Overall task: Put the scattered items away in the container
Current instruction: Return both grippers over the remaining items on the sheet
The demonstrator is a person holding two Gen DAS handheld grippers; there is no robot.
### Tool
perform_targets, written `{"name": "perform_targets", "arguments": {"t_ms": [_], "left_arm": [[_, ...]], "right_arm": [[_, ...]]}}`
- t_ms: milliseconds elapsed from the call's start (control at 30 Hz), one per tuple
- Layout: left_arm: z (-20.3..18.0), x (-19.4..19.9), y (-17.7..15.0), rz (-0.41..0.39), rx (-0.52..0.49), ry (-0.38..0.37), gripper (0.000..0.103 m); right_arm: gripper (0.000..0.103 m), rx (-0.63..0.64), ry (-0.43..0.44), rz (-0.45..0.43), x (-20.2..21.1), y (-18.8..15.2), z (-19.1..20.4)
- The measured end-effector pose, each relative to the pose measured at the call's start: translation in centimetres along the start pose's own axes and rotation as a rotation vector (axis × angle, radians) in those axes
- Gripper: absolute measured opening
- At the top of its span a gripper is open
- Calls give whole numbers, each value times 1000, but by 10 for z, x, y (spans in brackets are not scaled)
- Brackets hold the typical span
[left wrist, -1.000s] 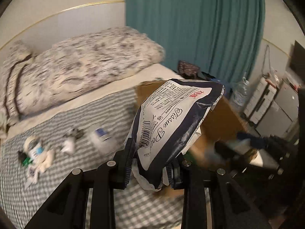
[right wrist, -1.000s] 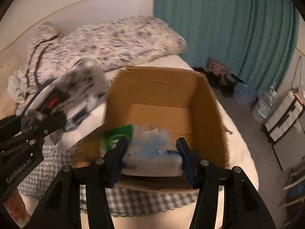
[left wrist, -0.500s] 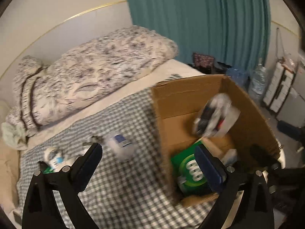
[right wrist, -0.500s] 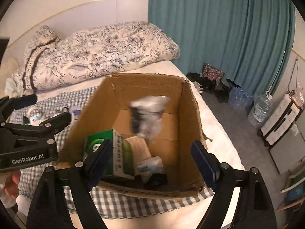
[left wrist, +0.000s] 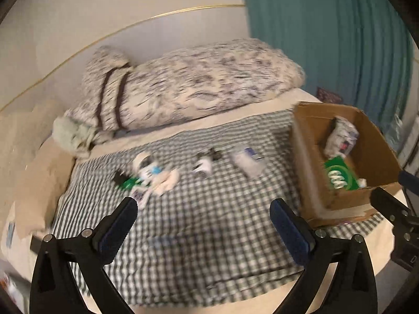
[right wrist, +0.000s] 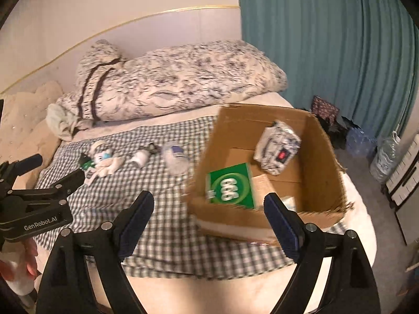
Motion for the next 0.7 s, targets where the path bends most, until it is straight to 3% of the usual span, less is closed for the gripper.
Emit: {"name": "perform_targets", "arguments": {"t_ms": [133, 233, 333, 467, 700], "left_arm": [[45, -13, -37, 29, 95, 9, 103], [80, -29, -66, 53, 167, 40, 103], [110, -49, -87, 96, 228, 79, 103], [135, -72, -95, 108, 251, 94, 103], [156, -123, -91, 71, 301, 63, 103]], "right_arm": [[87, -3, 30, 30, -6, -17, 31], [87, -14, 101, 76, -15, -29, 55], [87, 10, 94, 85, -30, -38, 79], [87, -38, 155, 125, -59, -42, 101], [87, -27, 156, 123, -123, -43, 142]]}}
Point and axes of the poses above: each gripper's, at about its wrist camera, not at the fingertips, and x roughly against the way its jaws point, z to its left, y to its top, the point moved 1 cm from there along -x, roughly the way its jaws point, and after that the axes turned 13 degrees about -x, right-handed, at the moved point
